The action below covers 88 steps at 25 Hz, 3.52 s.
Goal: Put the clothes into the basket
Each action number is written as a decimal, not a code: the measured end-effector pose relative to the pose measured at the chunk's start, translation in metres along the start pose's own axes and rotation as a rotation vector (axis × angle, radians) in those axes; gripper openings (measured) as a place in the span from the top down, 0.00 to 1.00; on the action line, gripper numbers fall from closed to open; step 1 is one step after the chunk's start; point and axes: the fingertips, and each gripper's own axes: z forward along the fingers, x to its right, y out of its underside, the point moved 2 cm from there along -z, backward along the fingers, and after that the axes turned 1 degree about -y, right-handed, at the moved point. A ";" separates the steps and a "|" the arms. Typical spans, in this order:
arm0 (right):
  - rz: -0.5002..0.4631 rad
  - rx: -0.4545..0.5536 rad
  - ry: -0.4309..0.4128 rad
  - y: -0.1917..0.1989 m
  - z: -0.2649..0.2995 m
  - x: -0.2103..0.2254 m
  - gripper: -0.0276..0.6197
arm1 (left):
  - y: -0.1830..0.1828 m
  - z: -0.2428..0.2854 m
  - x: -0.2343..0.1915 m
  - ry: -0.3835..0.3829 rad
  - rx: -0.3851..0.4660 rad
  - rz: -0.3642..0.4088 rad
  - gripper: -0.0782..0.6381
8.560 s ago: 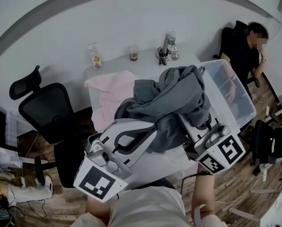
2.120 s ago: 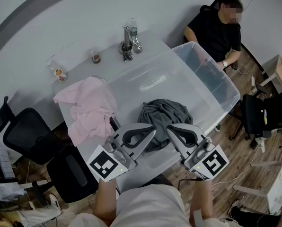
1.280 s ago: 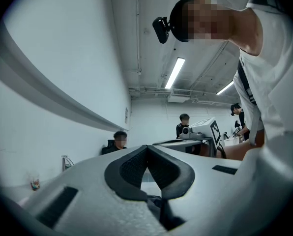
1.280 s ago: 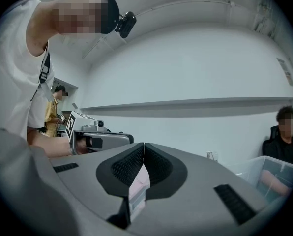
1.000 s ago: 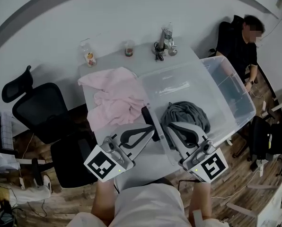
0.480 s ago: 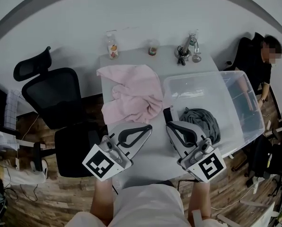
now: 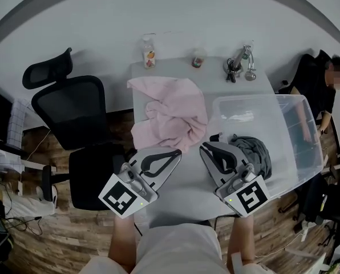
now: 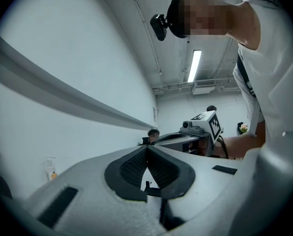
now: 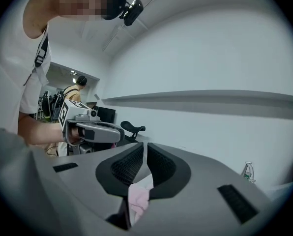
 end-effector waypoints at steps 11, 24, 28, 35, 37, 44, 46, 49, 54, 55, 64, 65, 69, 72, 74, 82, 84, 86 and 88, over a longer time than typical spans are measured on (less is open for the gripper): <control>-0.095 -0.169 -0.012 0.026 0.062 0.014 0.84 | 0.020 -0.008 -0.043 -0.044 -0.024 -0.014 0.88; -0.145 -0.321 -0.046 0.076 0.134 0.040 0.69 | 0.050 0.010 -0.101 -0.064 -0.065 0.010 0.88; -0.164 -0.363 -0.055 0.091 0.155 0.046 0.64 | 0.062 0.011 -0.118 -0.066 -0.068 -0.002 0.88; -0.161 -0.413 -0.077 0.120 0.188 0.051 0.55 | 0.084 0.011 -0.145 -0.076 -0.084 -0.015 0.88; -0.152 -0.433 -0.079 0.131 0.196 0.053 0.52 | 0.090 0.011 -0.151 -0.077 -0.090 -0.017 0.88; -0.125 -0.518 -0.098 0.177 0.218 0.062 0.44 | 0.112 0.015 -0.170 -0.077 -0.108 -0.028 0.88; -0.123 -0.532 -0.103 0.188 0.223 0.064 0.41 | 0.119 0.018 -0.173 -0.072 -0.110 -0.032 0.88; -0.120 -0.551 -0.111 0.204 0.228 0.066 0.35 | 0.130 0.023 -0.178 -0.068 -0.113 -0.041 0.88; -0.107 -0.575 -0.125 0.234 0.235 0.072 0.21 | 0.146 0.032 -0.186 -0.062 -0.128 -0.050 0.88; -0.103 -0.580 -0.127 0.241 0.236 0.073 0.19 | 0.149 0.034 -0.187 -0.061 -0.129 -0.052 0.88; -0.043 -0.605 -0.121 0.287 0.243 0.079 0.07 | 0.168 0.043 -0.197 -0.066 -0.147 -0.085 0.88; -0.043 -0.611 -0.121 0.291 0.244 0.080 0.07 | 0.170 0.044 -0.198 -0.065 -0.148 -0.089 0.88; -0.043 -0.639 -0.122 0.308 0.246 0.085 0.07 | 0.178 0.049 -0.200 -0.057 -0.153 -0.098 0.88; -0.045 -0.652 -0.119 0.318 0.250 0.088 0.07 | 0.184 0.054 -0.203 -0.053 -0.157 -0.105 0.88; -0.047 -0.662 -0.121 0.325 0.252 0.089 0.07 | 0.189 0.057 -0.203 -0.051 -0.161 -0.106 0.88; -0.059 -0.718 -0.145 0.356 0.260 0.090 0.07 | 0.198 0.062 -0.206 -0.050 -0.169 -0.122 0.88; -0.075 -0.732 -0.149 0.363 0.261 0.091 0.07 | 0.201 0.063 -0.206 -0.049 -0.173 -0.123 0.88; -0.098 -0.748 -0.149 0.372 0.264 0.091 0.07 | 0.203 0.063 -0.207 -0.049 -0.177 -0.126 0.88; -0.124 -0.756 -0.145 0.380 0.266 0.092 0.07 | 0.205 0.063 -0.207 -0.048 -0.179 -0.128 0.88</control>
